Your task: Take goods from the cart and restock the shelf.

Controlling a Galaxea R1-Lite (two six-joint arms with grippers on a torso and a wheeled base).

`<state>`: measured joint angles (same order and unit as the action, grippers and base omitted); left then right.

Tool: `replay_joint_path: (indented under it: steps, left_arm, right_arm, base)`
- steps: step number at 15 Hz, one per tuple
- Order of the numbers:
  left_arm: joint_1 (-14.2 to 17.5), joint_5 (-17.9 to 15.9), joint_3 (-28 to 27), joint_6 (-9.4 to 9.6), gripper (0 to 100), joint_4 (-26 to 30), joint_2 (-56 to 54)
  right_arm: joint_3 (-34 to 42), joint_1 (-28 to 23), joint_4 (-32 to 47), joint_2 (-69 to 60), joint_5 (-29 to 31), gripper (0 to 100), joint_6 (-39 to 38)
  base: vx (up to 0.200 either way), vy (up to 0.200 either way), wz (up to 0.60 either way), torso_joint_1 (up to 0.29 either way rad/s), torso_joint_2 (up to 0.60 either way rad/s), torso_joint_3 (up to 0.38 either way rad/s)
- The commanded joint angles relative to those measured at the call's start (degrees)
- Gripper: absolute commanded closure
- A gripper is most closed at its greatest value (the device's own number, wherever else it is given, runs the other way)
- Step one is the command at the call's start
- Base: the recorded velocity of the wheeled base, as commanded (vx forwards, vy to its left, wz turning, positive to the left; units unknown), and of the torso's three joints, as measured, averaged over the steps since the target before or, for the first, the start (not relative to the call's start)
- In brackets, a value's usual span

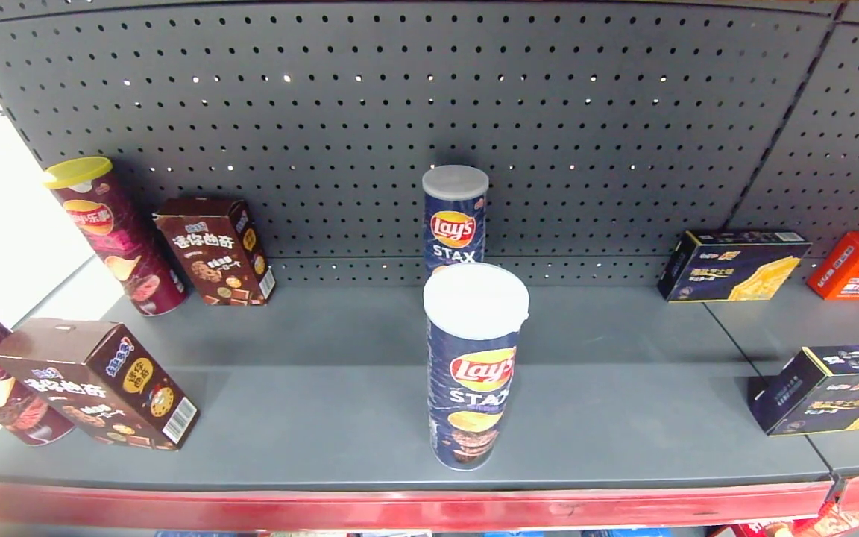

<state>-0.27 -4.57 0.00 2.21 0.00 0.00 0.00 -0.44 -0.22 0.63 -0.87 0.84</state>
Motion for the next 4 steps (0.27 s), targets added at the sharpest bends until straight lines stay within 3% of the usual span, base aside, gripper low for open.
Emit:
replay_joint_path:
  steps: [1,4]
  left_arm:
    - [0.0,0.0,0.0,-0.01,0,0.0,0.0]
    - [0.0,0.0,0.0,-0.1,0,0.0,0.0]
  right_arm:
    - [0.0,-0.1,0.0,0.1,0.0,0,0.1]
    - [0.0,0.0,0.0,0.1,0.3,0,0.0]
  base:
    - [0.0,0.0,0.0,0.0,0.0,0.0]
    - [0.0,0.0,0.0,0.0,0.0,0.0]
